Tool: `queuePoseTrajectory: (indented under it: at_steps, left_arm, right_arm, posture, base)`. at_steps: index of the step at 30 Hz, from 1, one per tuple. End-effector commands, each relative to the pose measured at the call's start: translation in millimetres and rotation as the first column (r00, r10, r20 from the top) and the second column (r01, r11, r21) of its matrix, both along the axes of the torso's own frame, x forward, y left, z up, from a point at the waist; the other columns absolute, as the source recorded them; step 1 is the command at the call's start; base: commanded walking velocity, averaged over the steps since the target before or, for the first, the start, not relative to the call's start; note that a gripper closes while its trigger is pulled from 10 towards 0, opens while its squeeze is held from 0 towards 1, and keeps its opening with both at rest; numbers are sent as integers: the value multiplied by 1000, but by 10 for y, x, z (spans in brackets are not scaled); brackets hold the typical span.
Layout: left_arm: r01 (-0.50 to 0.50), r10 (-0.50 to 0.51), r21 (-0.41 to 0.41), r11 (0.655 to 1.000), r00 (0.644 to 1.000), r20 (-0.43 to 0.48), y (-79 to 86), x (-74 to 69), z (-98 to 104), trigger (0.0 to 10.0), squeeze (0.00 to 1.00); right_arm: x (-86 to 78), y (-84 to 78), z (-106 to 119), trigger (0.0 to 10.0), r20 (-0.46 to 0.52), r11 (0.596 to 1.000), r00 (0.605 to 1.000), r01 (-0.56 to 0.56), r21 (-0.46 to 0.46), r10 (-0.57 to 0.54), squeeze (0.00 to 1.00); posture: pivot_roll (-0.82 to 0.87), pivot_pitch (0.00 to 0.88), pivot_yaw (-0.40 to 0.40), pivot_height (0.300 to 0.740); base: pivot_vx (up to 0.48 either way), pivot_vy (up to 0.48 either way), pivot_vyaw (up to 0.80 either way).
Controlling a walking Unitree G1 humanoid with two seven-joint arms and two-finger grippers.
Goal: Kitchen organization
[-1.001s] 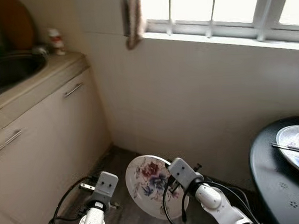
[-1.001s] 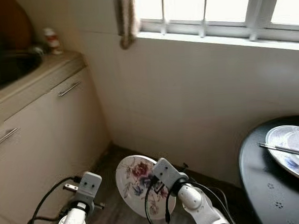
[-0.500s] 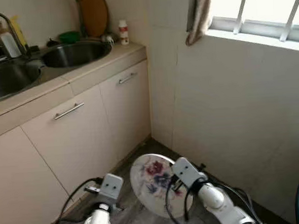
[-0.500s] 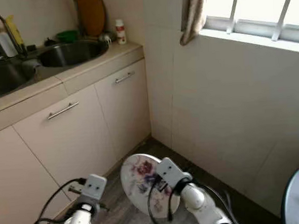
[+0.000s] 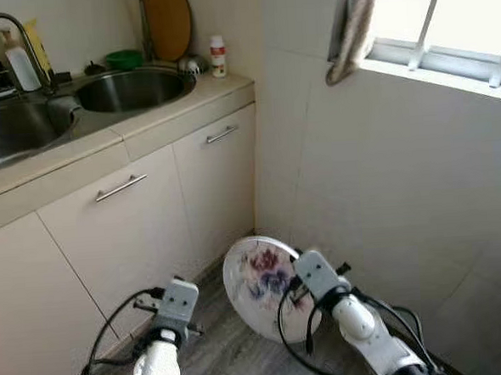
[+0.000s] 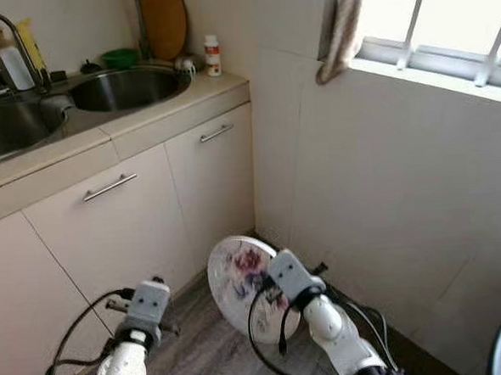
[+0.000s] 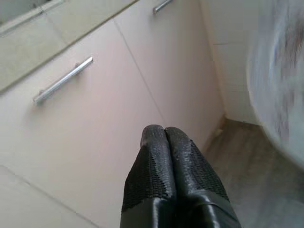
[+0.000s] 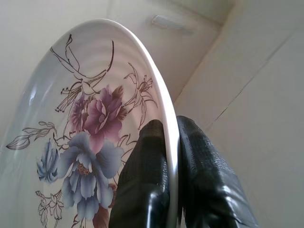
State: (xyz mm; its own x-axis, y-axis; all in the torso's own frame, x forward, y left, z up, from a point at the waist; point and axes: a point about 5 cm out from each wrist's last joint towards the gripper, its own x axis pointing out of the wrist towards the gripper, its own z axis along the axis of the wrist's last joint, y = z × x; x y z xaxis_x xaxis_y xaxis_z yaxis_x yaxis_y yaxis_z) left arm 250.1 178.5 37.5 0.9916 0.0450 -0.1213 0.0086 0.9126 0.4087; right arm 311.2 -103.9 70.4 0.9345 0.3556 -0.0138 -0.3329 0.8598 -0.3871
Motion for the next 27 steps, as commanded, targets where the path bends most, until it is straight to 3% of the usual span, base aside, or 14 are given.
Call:
queuePoseTrajectory:
  at_steps: [1,5,11,22,27]
  left_arm:
    - [12,-11,-21,1000,998,65,-56,74,123,10000,0]
    - [11,-8,-27,1000,993,116,-49,136,245,10000,0]
    - [6,-3,-24,1000,991,135,-48,161,290,10000,0]
    - [-8,13,-25,1000,984,180,-8,202,416,10000,0]
    - [-8,13,-24,1000,979,202,-11,229,472,10000,0]
  right_arm:
    - [80,-133,217,10000,87,993,994,63,100,-72,0]
    - [188,-124,519,10000,160,973,982,66,221,-103,0]
    - [249,-90,705,10000,229,979,969,47,197,-93,0]
    - [278,-23,921,10000,291,978,952,28,209,-89,0]
    - [306,34,1189,10000,356,967,931,-12,254,-82,0]
  posture:
    - [-35,0,-29,740]
    - [-38,0,-29,740]
    - [-38,0,-30,740]
    - [-29,0,-37,740]
    - [-32,0,-33,740]
  base:
    - [379,0,0]
    - [382,0,0]
    - [383,0,0]
    - [383,0,780]
    - [382,0,800]
